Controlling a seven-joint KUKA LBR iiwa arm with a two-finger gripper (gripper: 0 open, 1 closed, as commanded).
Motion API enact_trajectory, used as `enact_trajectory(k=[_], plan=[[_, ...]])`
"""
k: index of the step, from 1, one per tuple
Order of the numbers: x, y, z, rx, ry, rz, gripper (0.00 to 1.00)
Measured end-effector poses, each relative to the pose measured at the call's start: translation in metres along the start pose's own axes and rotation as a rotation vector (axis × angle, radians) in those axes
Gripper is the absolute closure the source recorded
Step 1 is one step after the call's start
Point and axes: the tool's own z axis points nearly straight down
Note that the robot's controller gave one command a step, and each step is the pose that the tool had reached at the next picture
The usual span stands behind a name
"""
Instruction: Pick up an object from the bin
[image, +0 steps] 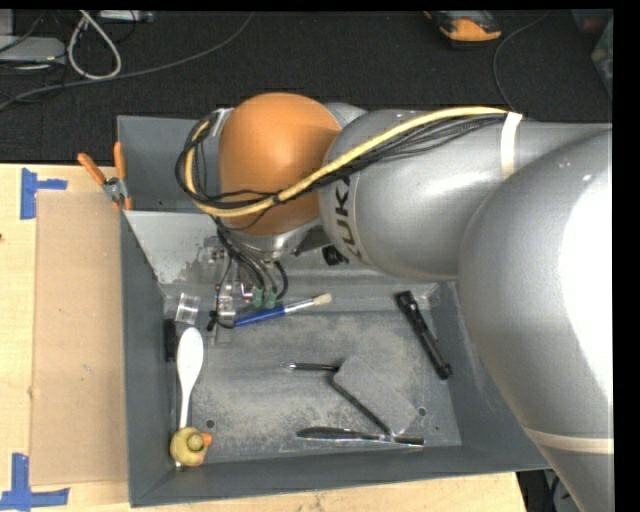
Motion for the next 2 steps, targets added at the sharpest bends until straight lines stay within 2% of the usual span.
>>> enact_trajectory(k=[1,2], plan=[[-0.002,-0.001,-0.003,-0.001,-0.006,0.004,0.00],[0.009,-0.066,0.037,-0.001,-0.005,-0.149,0.00]])
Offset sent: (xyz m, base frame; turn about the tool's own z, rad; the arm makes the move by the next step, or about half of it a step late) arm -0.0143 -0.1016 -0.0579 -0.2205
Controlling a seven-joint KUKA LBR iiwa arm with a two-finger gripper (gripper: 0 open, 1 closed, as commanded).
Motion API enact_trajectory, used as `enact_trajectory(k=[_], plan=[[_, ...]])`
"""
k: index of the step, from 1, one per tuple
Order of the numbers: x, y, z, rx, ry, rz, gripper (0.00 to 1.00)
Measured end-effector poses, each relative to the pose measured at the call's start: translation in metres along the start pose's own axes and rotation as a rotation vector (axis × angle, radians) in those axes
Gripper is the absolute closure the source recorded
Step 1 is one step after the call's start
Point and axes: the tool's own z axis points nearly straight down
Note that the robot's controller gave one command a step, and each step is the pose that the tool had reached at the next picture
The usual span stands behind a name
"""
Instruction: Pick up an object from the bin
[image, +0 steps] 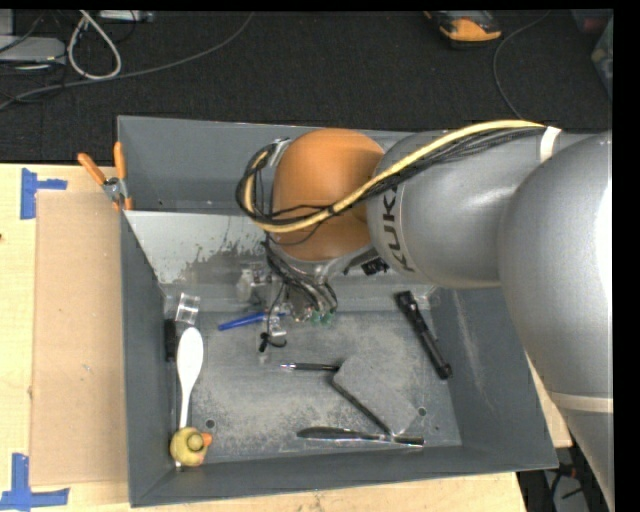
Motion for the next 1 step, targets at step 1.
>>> enact_trajectory(k=[1], plan=[[-0.0073,-0.0705,-0.0101,0.000,-0.008,-0.053,0.00]])
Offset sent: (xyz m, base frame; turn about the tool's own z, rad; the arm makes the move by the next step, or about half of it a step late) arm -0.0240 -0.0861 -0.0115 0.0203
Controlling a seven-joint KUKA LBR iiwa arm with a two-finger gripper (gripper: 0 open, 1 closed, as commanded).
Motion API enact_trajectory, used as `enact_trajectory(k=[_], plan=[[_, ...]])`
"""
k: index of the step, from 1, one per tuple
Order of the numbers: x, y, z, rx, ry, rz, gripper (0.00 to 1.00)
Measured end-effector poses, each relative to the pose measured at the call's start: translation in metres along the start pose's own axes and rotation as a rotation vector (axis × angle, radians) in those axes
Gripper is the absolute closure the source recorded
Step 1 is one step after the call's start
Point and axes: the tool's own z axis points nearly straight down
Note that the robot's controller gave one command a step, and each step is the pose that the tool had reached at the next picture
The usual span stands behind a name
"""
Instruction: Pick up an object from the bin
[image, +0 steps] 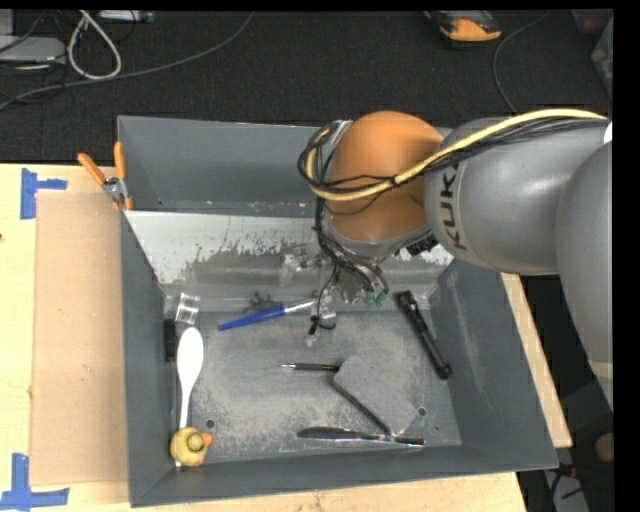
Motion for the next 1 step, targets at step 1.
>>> enact_trajectory(k=[1], plan=[[0.0432,-0.0069,0.0214,-0.002,0.014,0.068,0.00]])
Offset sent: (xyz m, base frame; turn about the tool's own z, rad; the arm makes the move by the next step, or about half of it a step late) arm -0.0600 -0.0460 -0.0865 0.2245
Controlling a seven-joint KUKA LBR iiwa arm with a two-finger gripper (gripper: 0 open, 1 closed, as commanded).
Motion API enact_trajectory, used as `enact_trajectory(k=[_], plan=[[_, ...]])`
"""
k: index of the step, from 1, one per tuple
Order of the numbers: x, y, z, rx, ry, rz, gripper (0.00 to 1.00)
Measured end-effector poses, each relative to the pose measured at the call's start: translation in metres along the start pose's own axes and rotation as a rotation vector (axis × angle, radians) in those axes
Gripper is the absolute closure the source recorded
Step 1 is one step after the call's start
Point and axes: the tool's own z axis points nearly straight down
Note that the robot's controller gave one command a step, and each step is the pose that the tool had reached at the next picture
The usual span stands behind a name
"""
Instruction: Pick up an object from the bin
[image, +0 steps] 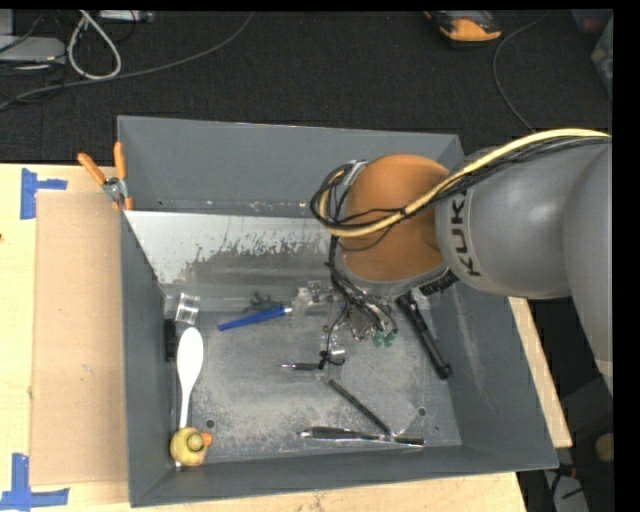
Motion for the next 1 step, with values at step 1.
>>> enact_trajectory(k=[1], plan=[[0.0216,-0.0255,0.0650,-0.002,-0.013,0.156,0.00]])
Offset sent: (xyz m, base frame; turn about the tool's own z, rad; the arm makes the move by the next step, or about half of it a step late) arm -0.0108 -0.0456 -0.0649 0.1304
